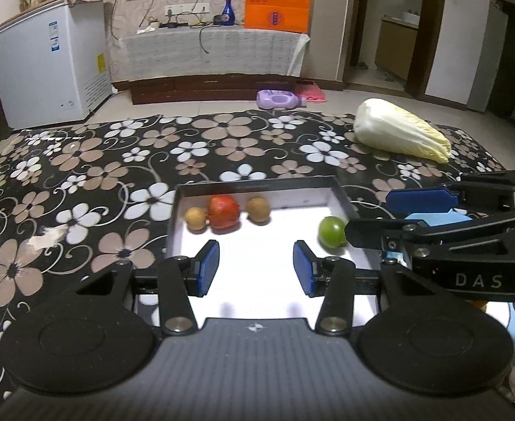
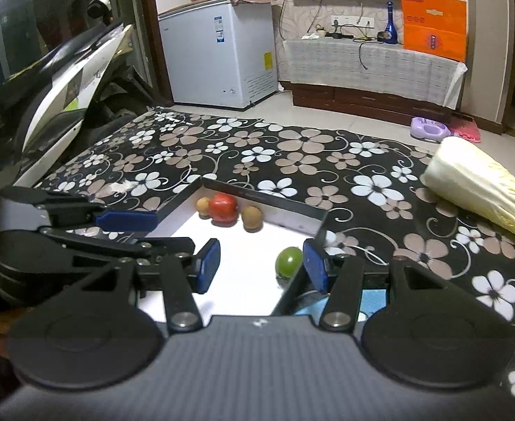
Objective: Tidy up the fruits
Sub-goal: 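Move both open tools back over the white tray, then grasp a green lime in the tray with the right tool and lift it, then grasp a brown round fruit with the left tool while the right tool holds the lime, then lift both held fruits from the tray toward the blue plate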
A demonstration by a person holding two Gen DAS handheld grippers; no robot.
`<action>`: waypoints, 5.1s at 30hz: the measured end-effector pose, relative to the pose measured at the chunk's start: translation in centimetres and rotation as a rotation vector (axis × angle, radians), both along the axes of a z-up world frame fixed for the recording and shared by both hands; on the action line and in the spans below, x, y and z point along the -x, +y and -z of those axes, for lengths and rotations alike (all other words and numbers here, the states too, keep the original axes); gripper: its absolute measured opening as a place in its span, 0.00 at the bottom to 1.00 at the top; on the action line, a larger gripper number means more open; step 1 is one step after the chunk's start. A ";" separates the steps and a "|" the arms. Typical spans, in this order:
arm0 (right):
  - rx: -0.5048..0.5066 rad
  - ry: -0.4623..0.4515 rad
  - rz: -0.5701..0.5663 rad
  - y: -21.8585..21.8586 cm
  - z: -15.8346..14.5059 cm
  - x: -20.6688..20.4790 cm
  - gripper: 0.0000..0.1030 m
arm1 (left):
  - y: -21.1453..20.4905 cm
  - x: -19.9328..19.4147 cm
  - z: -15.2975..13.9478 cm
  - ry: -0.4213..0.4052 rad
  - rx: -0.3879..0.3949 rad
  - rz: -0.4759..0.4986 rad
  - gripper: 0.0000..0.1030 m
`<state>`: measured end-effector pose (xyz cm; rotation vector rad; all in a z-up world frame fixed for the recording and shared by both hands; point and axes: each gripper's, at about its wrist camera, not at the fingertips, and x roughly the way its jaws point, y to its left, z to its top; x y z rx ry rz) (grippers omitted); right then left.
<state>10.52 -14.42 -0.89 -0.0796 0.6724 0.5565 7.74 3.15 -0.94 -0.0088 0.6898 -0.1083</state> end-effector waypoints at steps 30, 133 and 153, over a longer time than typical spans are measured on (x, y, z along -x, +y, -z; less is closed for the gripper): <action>0.682 -0.171 -0.108 9.6 6.3 -1.5 0.36 | 5.1 0.8 0.3 0.014 0.036 -0.024 0.51; -0.049 -0.007 0.017 -1.2 -0.6 0.1 0.30 | -4.1 -4.4 3.6 0.046 -0.075 0.013 0.27; -0.096 -0.001 0.022 -1.2 -1.0 4.3 0.30 | -3.9 2.7 2.2 0.059 -0.069 -0.003 0.27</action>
